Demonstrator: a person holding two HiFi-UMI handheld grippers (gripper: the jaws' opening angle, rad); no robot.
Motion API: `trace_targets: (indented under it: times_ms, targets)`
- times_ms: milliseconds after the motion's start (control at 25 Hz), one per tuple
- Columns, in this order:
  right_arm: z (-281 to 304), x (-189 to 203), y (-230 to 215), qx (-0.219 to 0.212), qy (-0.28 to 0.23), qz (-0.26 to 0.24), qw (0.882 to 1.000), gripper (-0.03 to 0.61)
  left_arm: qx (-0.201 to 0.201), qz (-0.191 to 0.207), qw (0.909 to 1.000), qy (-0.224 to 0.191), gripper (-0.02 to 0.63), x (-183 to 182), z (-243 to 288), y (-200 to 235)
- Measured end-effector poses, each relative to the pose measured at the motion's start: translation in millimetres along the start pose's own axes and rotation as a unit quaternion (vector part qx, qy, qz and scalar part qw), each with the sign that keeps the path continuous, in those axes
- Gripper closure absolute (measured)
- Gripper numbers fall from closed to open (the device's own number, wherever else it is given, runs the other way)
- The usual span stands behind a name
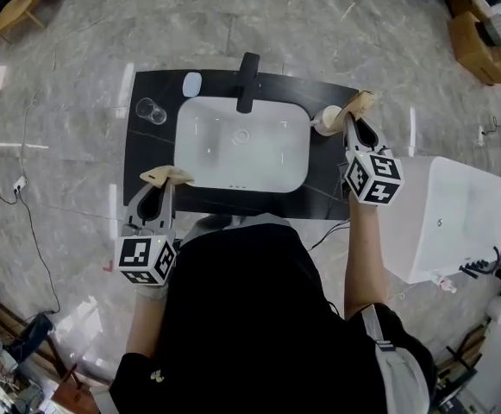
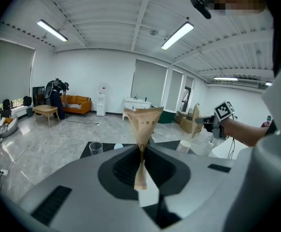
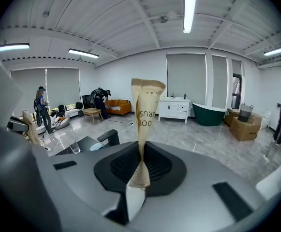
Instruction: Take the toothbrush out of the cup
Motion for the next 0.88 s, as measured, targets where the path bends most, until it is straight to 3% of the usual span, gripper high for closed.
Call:
trace_targets:
  times_ms: [360,880]
  targets:
    - [-42.6,-1.5,39.6,-0.011,-0.013,-0.002,1.000,0.532,0.024,-0.009,0.9994,-0.023,0.571,-7.9,-0.4,5.1]
    - [-66.5,41.8,132.7,-0.104,-0.020,0.005,0.994,0.532,0.096,0.024,0.9947,-0.026,0.571,-20.2,21.9,-16.1]
Point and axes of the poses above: the fingertips, and each gripper's own axes: z forward along the fingers, y to its left, x out of its underside, the point moved 1 cm from there along -z, backward along the fingers, and after that the axes turned 9 degrees about y, right-handed, at the moved point
